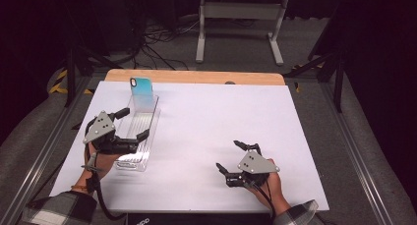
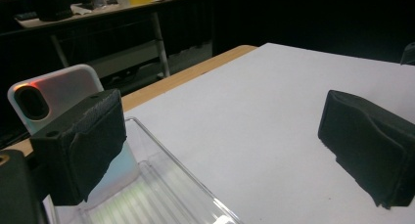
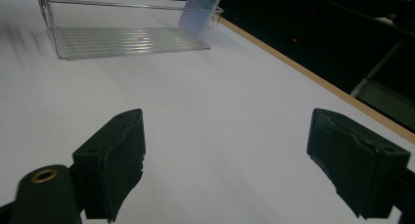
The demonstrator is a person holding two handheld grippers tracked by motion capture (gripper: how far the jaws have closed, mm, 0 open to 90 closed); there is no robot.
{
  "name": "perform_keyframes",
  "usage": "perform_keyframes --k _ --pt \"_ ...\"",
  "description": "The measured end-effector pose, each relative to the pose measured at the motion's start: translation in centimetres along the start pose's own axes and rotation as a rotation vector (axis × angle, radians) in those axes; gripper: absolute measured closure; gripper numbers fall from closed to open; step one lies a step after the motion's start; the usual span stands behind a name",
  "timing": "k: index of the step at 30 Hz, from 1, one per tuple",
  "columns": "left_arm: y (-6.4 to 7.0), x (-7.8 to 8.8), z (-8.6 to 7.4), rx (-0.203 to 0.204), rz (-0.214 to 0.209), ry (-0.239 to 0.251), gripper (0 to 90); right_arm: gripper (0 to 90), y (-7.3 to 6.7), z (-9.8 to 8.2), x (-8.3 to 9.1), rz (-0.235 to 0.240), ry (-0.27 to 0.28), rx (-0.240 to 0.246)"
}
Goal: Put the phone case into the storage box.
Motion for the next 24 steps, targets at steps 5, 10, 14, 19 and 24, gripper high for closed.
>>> perform_keyframes --k 5,10,14,19,24 --pt "0.5 0.1 0.6 -0.004 -0.011 0.005 4.0 14.6 0.0 0.0 0.0 0.002 0.003 -0.001" --pt "1.0 0.1 0.8 -0.001 -0.028 0.020 4.2 14.5 0.0 0.1 0.1 0.001 0.005 -0.002" --pt "1.4 0.1 1.0 -0.005 -0.039 0.019 4.2 14.3 0.0 0.1 0.1 0.002 0.006 0.000" --pt "2.1 0.0 1.3 -0.011 -0.051 0.031 4.0 14.1 0.0 0.1 0.1 0.004 0.007 0.000" --pt "2.9 -0.1 1.6 -0.016 -0.075 0.034 3.9 14.0 0.2 0.1 0.2 0.002 0.007 -0.004"
Point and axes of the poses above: each handheld gripper's, and its own axes: x roughly backward along the jaws, z roughly out of its top, y roughly to its right, the point moved 7 cm from there along -x, roughly forward along the jaws, and after that the axes turned 15 degrees about -x, right-handed, at the moved point
